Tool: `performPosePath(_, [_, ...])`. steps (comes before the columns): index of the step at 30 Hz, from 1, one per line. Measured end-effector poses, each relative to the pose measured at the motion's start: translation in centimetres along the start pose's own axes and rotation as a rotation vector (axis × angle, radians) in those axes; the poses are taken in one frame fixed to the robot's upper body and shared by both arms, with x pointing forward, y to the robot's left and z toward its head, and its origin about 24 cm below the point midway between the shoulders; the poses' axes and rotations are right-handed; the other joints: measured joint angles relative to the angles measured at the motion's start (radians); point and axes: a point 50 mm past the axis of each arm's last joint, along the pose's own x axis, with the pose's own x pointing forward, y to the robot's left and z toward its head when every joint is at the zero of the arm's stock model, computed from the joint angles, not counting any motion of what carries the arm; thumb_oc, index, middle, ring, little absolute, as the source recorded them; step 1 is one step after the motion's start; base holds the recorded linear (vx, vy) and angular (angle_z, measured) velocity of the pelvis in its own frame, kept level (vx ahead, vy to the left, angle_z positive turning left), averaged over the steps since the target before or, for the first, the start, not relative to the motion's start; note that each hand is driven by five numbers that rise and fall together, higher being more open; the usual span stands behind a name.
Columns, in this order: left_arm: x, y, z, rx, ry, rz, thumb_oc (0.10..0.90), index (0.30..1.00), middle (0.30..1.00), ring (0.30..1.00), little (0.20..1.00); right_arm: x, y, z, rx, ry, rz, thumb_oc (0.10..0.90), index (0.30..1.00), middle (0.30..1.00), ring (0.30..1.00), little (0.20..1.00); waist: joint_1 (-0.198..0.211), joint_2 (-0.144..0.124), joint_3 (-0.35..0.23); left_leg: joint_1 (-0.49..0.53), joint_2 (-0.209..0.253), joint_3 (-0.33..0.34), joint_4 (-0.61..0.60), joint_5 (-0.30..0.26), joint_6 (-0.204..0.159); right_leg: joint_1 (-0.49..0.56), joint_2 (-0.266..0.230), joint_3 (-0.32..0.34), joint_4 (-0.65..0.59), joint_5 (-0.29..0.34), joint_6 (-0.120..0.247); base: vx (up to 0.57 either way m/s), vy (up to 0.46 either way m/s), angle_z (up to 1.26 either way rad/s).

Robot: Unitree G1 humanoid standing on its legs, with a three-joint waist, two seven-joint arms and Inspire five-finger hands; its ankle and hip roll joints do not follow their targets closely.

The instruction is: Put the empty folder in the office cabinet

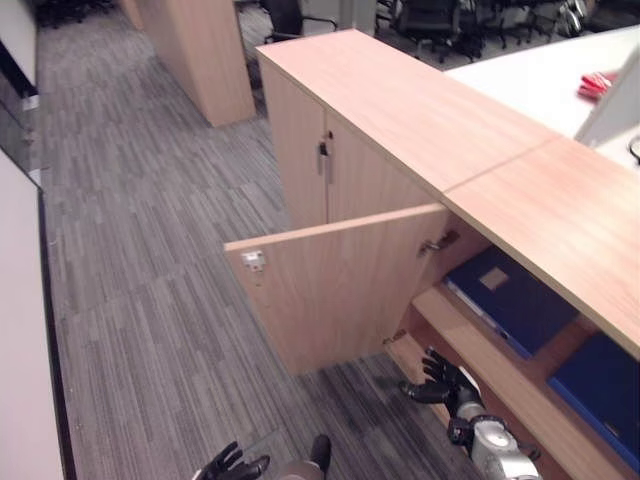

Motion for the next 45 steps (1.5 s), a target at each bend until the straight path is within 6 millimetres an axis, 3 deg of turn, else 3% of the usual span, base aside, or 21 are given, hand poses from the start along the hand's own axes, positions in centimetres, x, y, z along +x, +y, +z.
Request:
performPosePath(2, [-0.1,0.9,0.9,0.02,-0.027,0.023,0.8,0.9,0.9,0.9,0.9,0.1,1.1,0.0,0.026,-0.003,0.017,0.8,0.9,0.9,0.9,0.9,-0.007,-0.011,0.017,0.011,-0.005,-0.001,-0.007,0.009,0.028,-0.043,-0.014,0.047,0.077,0.026,0.023,0.04,0.16,0.07])
performPosePath(3, [0.5,0.3,2.5,0.04,-0.065,0.02,0.8,0.9,0.9,0.9,0.9,0.1,1.3,-0.2,0.033,0.001,0.018,0.8,0.9,0.9,0.9,0.9,-0.035,0.016,0.033,0.012,0.015,-0.05,-0.013,0.021,0.032,-0.108,0.109,0.276,0.115,-0.097,0.068,0.04,0.079,0.72])
performPosePath(4, [0.9,-0.2,4.0,0.058,-0.112,0.0,0.8,0.9,0.9,0.9,0.9,0.0,1.2,-0.5,0.033,0.013,0.015,0.8,0.9,0.9,0.9,0.9,-0.053,0.034,0.045,0.013,0.021,-0.083,-0.021,0.023,0.025,-0.146,0.206,0.377,0.104,-0.161,0.062,0.0,0.013,0.77])
performPosePath(5, [1.0,-0.5,4.7,0.072,-0.14,-0.015,0.8,0.9,0.9,0.9,0.9,-0.1,1.2,-0.8,0.032,0.022,0.012,0.8,0.9,0.9,0.9,0.9,-0.058,0.032,0.047,0.015,0.008,-0.097,-0.021,0.041,0.024,-0.177,0.241,0.385,0.086,-0.189,0.04,0.02,-0.018,1.07])
performPosePath(6, [1.3,-1.3,6.0,0.103,-0.174,-0.041,0.8,0.9,0.9,0.9,0.9,-0.2,1.1,-1.1,0.029,0.031,0.003,0.8,0.9,0.9,0.9,0.9,-0.092,0.036,0.051,0.007,-0.007,-0.149,-0.017,0.044,0.014,-0.17,0.303,0.411,-0.037,-0.209,-0.02,0.06,-0.06,0.92])
performPosePath(8, [1.5,-2.2,7.3,0.115,-0.221,-0.07,0.8,0.9,0.9,0.9,0.9,-0.4,0.7,-2.1,0.032,0.063,-0.017,0.8,0.9,0.9,0.9,0.9,-0.094,0.021,0.05,0.01,-0.046,-0.176,-0.033,0.042,0.019,-0.173,0.303,0.376,-0.135,-0.189,-0.043,0.07,-0.05,0.87])
performPosePath(9, [1.7,-2.7,7.8,0.122,-0.236,-0.081,0.8,0.9,0.9,0.9,0.9,-0.6,0.4,-2.7,0.036,0.088,-0.031,0.8,0.9,0.9,0.9,0.9,-0.1,0.012,0.046,0.013,-0.057,-0.187,-0.033,0.042,0.019,-0.163,0.305,0.389,-0.154,-0.146,-0.068,0.03,-0.014,0.72])
performPosePath(11, [1.5,-3.5,8.7,0.147,-0.282,-0.107,0.8,0.9,0.9,0.9,0.9,-1.1,-0.1,-4.2,0.035,0.144,-0.053,0.8,0.9,0.9,0.9,0.9,-0.083,0.022,0.04,0.013,-0.054,-0.183,-0.034,0.041,0.013,-0.158,0.317,0.384,-0.189,-0.131,-0.072,0.07,-0.033,0.37])
performPosePath(13, [1.2,-2.9,8.2,0.15,-0.276,-0.078,0.8,0.9,0.9,0.9,0.9,-1.4,-0.5,-5.4,0.034,0.192,-0.072,0.8,0.9,0.9,0.9,0.9,-0.081,0.028,0.034,0.014,-0.047,-0.183,-0.034,0.041,0.005,-0.119,0.337,0.377,-0.262,-0.099,-0.072,0.1,-0.062,-0.04])
performPosePath(18, [0.3,-3.3,8.9,0.204,-0.348,-0.079,0.8,0.9,0.9,0.9,0.9,-3.1,-2.7,-8.4,0.063,0.313,-0.189,0.8,0.9,0.9,0.9,0.9,-0.073,0.02,0.021,0.033,-0.05,-0.183,-0.034,0.028,-0.01,-0.05,0.356,0.37,-0.369,-0.05,-0.076,0.05,-0.056,0.01])
performPosePath(24, [-0.3,-3.8,11.0,0.322,-0.443,-0.08,0.8,0.9,0.9,0.9,0.9,-4.3,-3.2,-9.9,0.07,0.367,-0.219,0.8,0.9,0.9,0.9,0.9,-0.087,-0.005,-0.01,0.05,-0.05,-0.19,-0.034,0.027,-0.013,-0.008,0.365,0.352,-0.418,-0.038,-0.076,0.01,-0.062,0.04])
performPosePath(30, [-0.3,-3.5,11.7,0.335,-0.461,-0.049,0.8,0.9,0.9,0.9,0.9,-4.7,-3.7,-10.4,0.079,0.392,-0.241,0.8,0.9,0.9,0.9,0.9,-0.103,0.001,-0.021,0.066,-0.045,-0.177,-0.037,0.01,-0.033,-0.001,0.367,0.364,-0.424,-0.042,-0.08,0.0,-0.032,-0.07])
performPosePath(34, [-0.5,-2.2,12.8,0.385,-0.475,-0.014,0.8,0.9,0.9,0.9,0.9,-4.9,-4.1,-10.6,0.048,0.405,-0.242,0.8,0.9,0.9,0.9,0.9,-0.119,0.012,-0.032,0.063,-0.041,-0.152,-0.038,0.007,-0.032,-0.016,0.367,0.392,-0.424,-0.044,-0.085,0.0,-0.018,-0.2])
performPosePath(37, [-0.6,-2.0,15.6,0.4,-0.545,0.014,0.8,0.9,0.9,0.9,0.9,-5.3,-4.9,-10.9,0.03,0.424,-0.254,0.8,0.9,0.9,0.9,0.9,-0.134,0.025,-0.041,0.066,-0.041,-0.143,-0.038,0.006,-0.031,-0.016,0.364,0.401,-0.424,-0.034,-0.08,0.0,-0.012,-0.09])
performPosePath(39, [-1.1,-1.6,18.5,0.438,-0.624,0.034,0.8,0.9,0.9,0.9,0.9,-5.2,-5.2,-10.6,0.025,0.421,-0.255,0.8,0.9,0.9,0.9,0.9,-0.155,0.026,-0.053,0.067,-0.04,-0.143,-0.038,0.007,-0.031,-0.013,0.366,0.402,-0.424,-0.03,-0.085,-0.01,-0.021,-0.01])
performPosePath(42, [-2.3,-3.6,22.7,0.474,-0.77,-0.009,0.8,0.9,0.9,0.9,0.9,-5.5,-5.8,-11.1,0.015,0.452,-0.273,0.8,0.9,0.9,0.9,0.9,-0.175,0.029,-0.059,0.079,-0.038,-0.139,-0.035,0.008,-0.03,-0.003,0.367,0.403,-0.424,-0.03,-0.085,-0.01,-0.017,-0.03])
performPosePath(44, [-2.7,-5.9,24.1,0.486,-0.838,-0.082,0.8,0.9,0.9,0.9,0.9,-5.6,-5.8,-11.1,0.014,0.455,-0.272,0.8,0.9,0.9,0.9,0.9,-0.188,0.034,-0.062,0.082,-0.036,-0.132,-0.038,0.007,-0.032,-0.005,0.368,0.409,-0.424,-0.03,-0.085,-0.02,-0.031,-0.09])
performPosePath(45, [-2.6,-6.6,23.8,0.491,-0.832,-0.113,0.8,0.9,0.9,0.9,0.9,-5.4,-5.8,-10.9,0.014,0.449,-0.269,0.8,0.9,0.9,0.9,0.9,-0.204,0.036,-0.063,0.082,-0.034,-0.13,-0.038,0.007,-0.032,-0.003,0.369,0.412,-0.424,-0.03,-0.085,-0.02,-0.038,-0.11])
